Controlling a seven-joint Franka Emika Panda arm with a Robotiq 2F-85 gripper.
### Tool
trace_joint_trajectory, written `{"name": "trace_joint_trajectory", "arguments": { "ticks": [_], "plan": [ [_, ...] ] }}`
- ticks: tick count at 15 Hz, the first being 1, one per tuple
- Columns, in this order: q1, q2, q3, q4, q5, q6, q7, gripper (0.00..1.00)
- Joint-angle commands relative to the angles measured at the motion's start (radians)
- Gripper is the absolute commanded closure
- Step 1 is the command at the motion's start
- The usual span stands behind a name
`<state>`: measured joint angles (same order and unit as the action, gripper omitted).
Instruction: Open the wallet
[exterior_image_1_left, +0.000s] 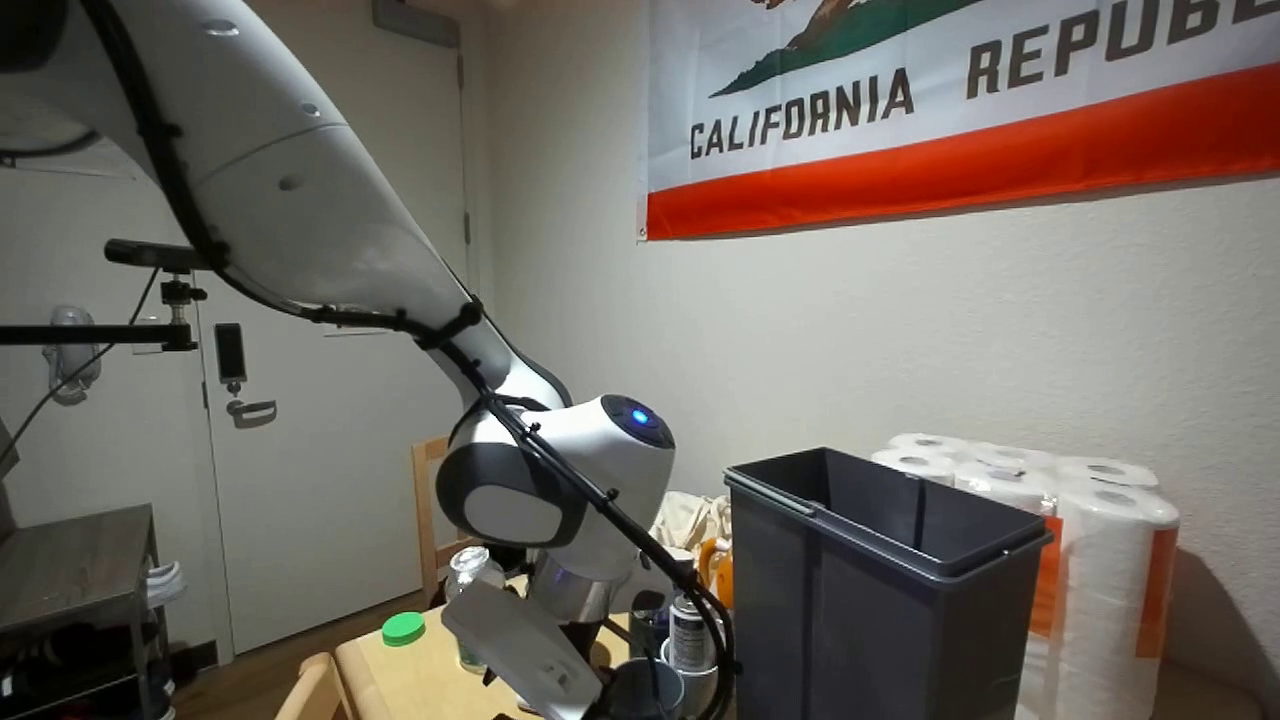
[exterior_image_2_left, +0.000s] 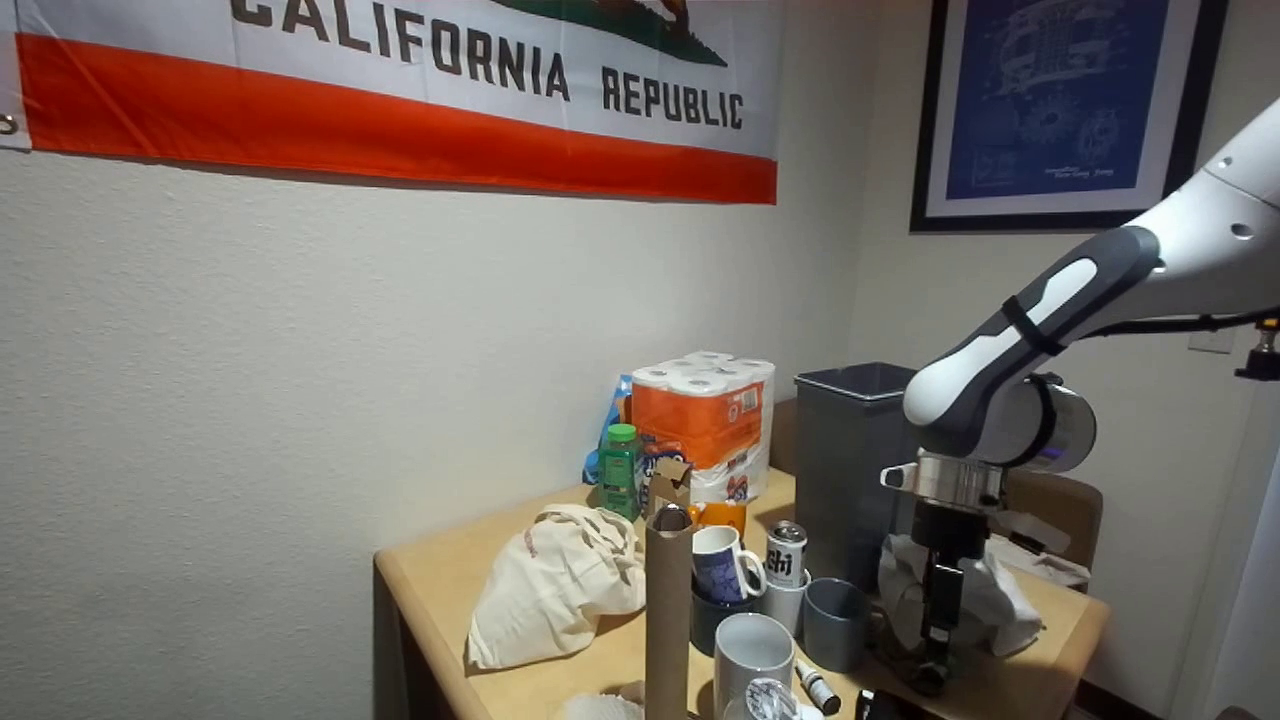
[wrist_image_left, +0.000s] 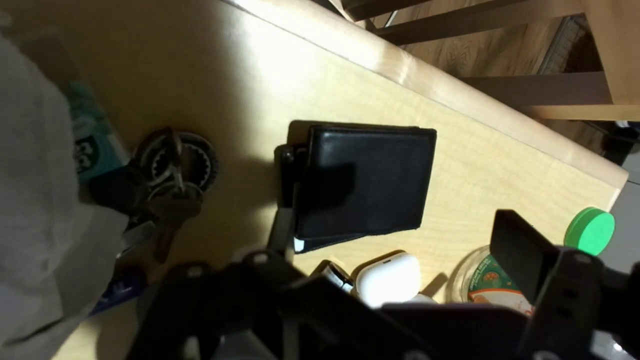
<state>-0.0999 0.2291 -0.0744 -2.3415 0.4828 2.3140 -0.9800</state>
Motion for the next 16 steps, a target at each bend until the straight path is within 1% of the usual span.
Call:
{"name": "trace_joint_trajectory", "arguments": {
  "ticks": [1,4,9,15,16],
  "plan": [
    [-0.074,0.094,0.041,0.059,0.065,0.001,-0.102,0.00],
    [-0.120,0.162,0.064,0.098,0.089,-0.016,-0.154,0.00],
    [-0.175,0.247,0.108,0.155,0.094,-0.055,-0.185,0.00],
    [-0.188,0.313,0.138,0.201,0.074,-0.099,-0.174,0.00],
    [-0.189,0.320,0.138,0.207,0.073,-0.107,-0.175,0.16]
  ]
}}
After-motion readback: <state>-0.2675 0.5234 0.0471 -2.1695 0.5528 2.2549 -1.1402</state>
